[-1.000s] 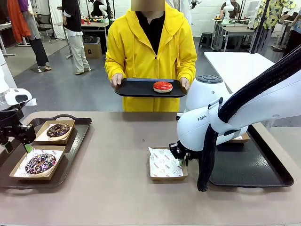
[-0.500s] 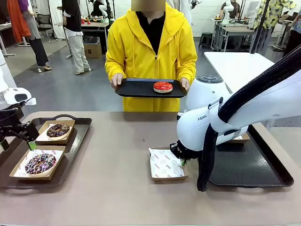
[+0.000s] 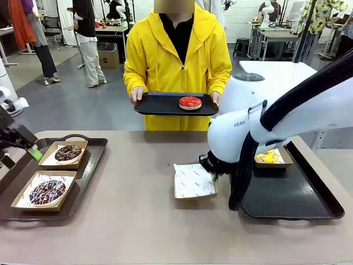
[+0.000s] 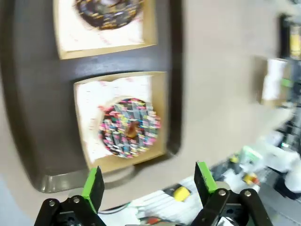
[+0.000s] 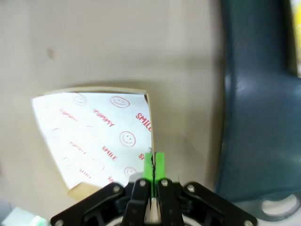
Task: Individually package the donuts and arrange them on the tray.
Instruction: Place the picked Paper togo box on the Handle tray while simultaneously picking up another Paper togo box from the table with the other hand.
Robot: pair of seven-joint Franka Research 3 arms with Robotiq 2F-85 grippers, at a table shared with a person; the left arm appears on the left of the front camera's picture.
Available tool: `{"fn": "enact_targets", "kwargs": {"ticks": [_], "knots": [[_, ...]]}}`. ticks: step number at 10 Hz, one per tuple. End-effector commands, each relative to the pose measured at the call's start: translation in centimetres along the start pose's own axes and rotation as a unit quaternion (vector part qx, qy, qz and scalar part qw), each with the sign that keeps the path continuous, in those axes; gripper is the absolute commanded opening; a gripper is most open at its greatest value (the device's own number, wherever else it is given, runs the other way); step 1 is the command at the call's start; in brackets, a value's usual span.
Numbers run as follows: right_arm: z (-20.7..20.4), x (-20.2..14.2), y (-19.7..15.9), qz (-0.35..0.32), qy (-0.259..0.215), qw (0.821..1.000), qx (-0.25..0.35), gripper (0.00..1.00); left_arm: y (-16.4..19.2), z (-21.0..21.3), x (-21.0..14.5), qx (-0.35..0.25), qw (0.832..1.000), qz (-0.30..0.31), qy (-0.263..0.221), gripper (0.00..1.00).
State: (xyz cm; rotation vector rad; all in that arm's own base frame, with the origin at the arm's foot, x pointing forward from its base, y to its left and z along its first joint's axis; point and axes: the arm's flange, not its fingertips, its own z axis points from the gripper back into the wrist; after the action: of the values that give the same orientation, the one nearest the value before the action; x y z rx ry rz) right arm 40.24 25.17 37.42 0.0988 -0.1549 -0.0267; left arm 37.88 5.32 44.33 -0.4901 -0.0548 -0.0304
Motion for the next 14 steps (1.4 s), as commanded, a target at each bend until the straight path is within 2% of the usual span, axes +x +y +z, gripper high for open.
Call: {"fn": "enact_targets", "kwargs": {"ticks": [1,4,7,11,14], "knots": [[4.3,2.9,0.8,-0.029,-0.017,0.999,0.003,0.0,2.8,4.2,-0.9,-0.107,0.994,0.023,-0.028,1.0],[8.9,8.0,3.0,-0.039,-0.03,0.999,-0.002,0.0,9.1,8.8,-2.1,-0.222,0.97,0.066,-0.067,1.0],[10.5,12.3,6.3,-0.028,-0.046,0.998,-0.019,0.0,15.9,10.0,-3.8,-0.301,0.946,0.082,-0.087,1.0],[9.3,17.0,7.3,-0.047,-0.02,0.998,-0.043,0.0,20.8,10.3,-5.8,-0.312,0.94,0.095,-0.098,1.0],[7.6,18.2,7.1,-0.025,0.017,0.999,-0.04,0.0,20.1,9.6,-6.1,-0.305,0.942,0.103,-0.091,1.0]]}}
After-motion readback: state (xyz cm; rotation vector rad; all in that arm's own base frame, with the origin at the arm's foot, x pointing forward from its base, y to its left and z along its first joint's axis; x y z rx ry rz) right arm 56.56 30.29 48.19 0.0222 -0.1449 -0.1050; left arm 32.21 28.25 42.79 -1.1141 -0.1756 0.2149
